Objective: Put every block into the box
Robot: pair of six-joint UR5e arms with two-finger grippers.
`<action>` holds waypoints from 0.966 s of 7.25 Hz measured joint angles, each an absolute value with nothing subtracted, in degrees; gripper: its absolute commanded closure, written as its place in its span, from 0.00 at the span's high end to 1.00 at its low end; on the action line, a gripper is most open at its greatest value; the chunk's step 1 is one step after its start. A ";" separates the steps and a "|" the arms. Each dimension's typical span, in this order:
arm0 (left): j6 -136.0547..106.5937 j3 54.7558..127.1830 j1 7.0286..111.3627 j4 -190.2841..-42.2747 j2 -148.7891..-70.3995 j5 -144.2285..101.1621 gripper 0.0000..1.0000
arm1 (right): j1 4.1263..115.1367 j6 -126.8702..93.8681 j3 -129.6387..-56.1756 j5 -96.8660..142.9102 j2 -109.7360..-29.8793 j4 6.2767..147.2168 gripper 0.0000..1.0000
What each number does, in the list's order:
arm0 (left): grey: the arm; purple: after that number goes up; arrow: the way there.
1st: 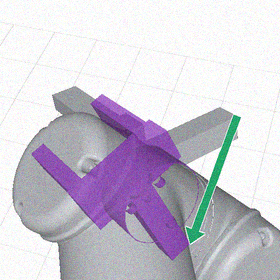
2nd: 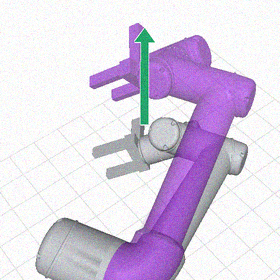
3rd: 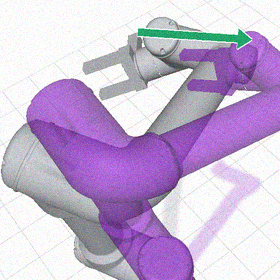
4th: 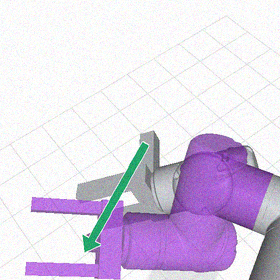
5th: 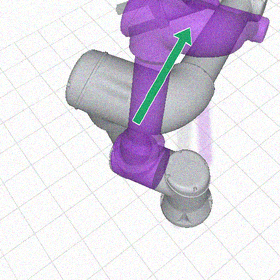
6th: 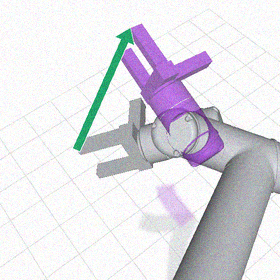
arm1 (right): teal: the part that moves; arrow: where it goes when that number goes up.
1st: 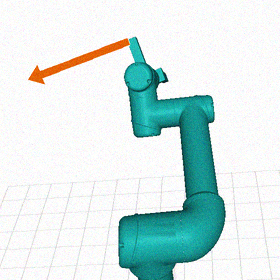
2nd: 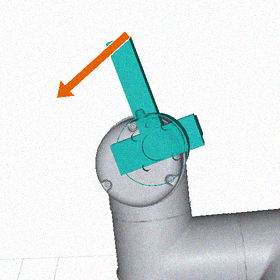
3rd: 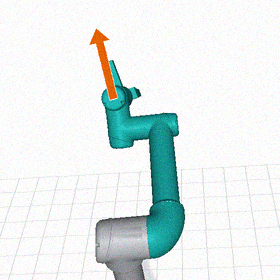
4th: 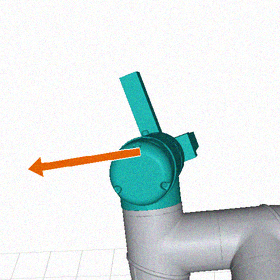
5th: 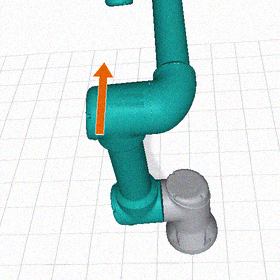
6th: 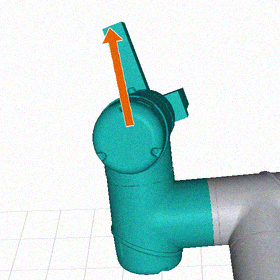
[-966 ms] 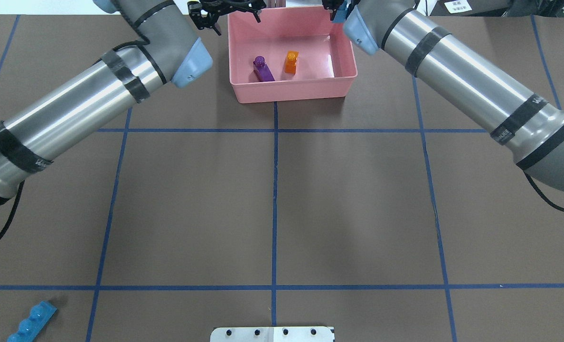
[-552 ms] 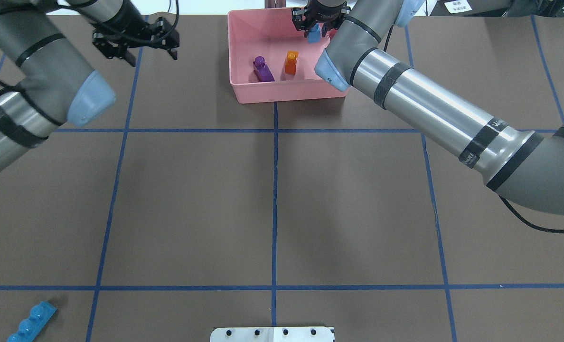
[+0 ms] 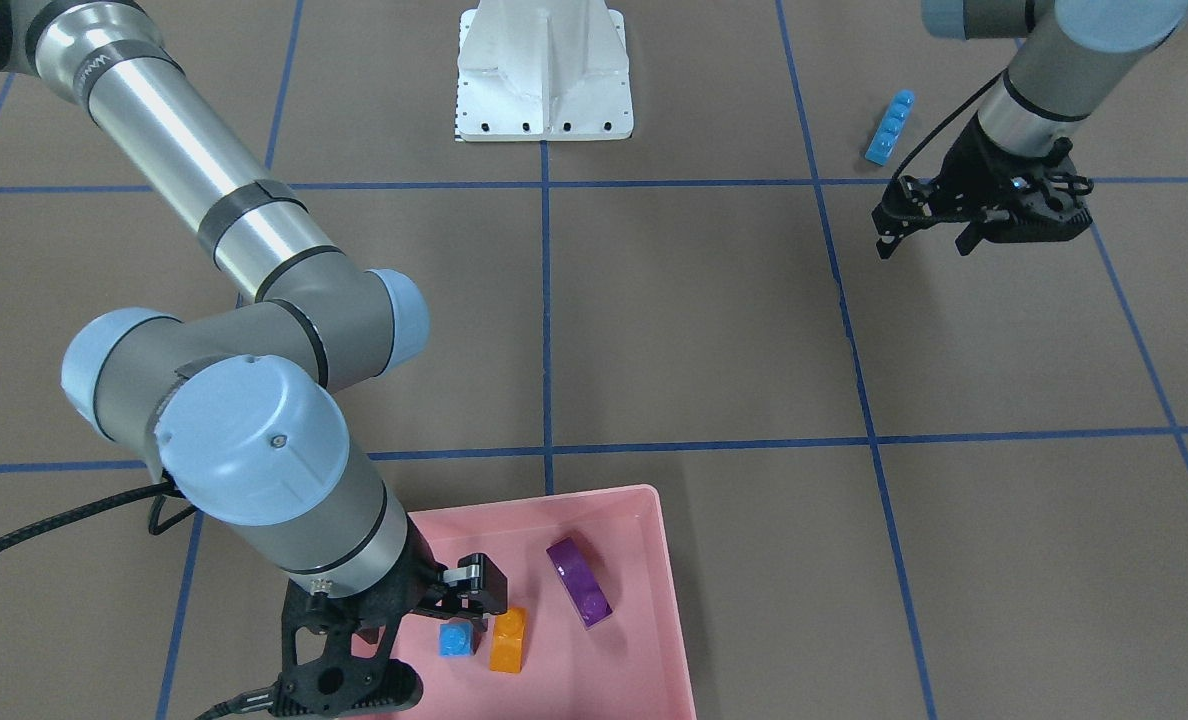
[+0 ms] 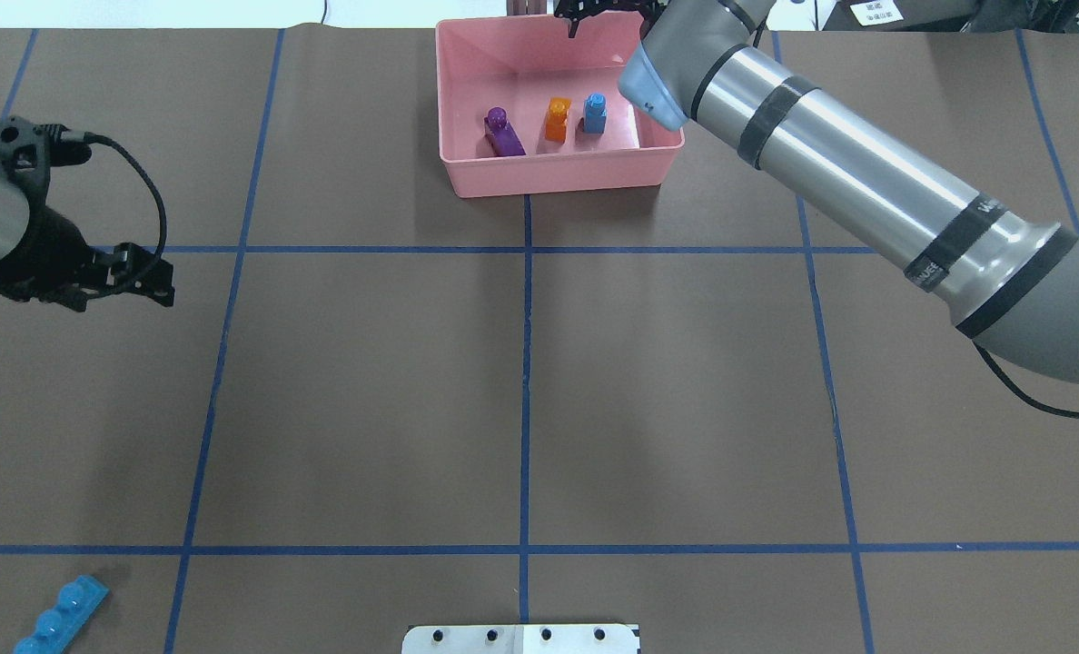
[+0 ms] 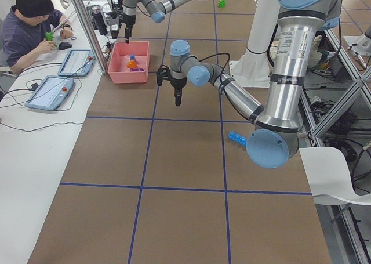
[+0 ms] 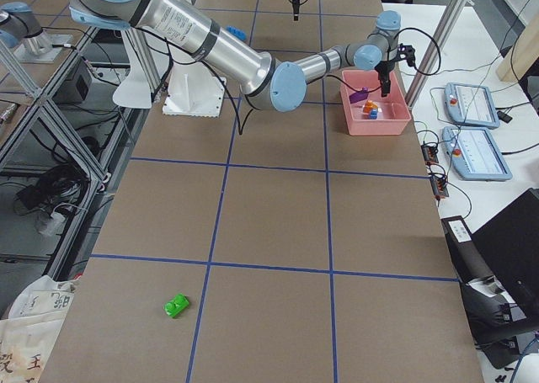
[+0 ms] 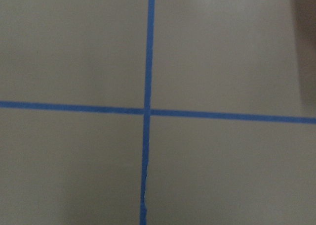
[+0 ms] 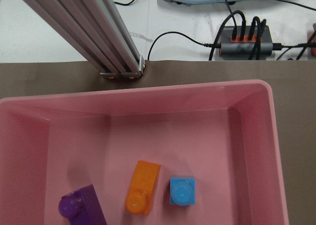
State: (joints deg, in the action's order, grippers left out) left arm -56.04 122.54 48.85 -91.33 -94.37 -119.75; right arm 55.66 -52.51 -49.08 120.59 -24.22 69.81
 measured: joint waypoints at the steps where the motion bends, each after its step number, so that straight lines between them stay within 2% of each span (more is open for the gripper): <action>1: -58.89 126.88 44.00 -91.72 -89.56 -116.45 1.00 | 56.66 -51.76 -55.34 122.04 -24.52 79.88 0.99; 3: -67.02 131.10 32.23 -102.37 -77.23 -107.87 1.00 | 57.61 -48.03 -69.80 122.49 -29.63 96.65 0.99; 5: -70.85 131.61 23.21 -117.95 -63.10 -102.24 1.00 | 58.76 -41.44 -85.00 122.75 -41.63 104.63 0.99; 7: -75.12 129.78 15.14 -127.64 -56.29 -97.11 1.00 | 59.97 -33.77 -98.27 122.82 -54.32 111.84 0.99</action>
State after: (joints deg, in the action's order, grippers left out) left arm -75.12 129.78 15.14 -127.64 -56.29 -97.11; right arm 59.97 -33.77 -98.27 122.82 -54.32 111.84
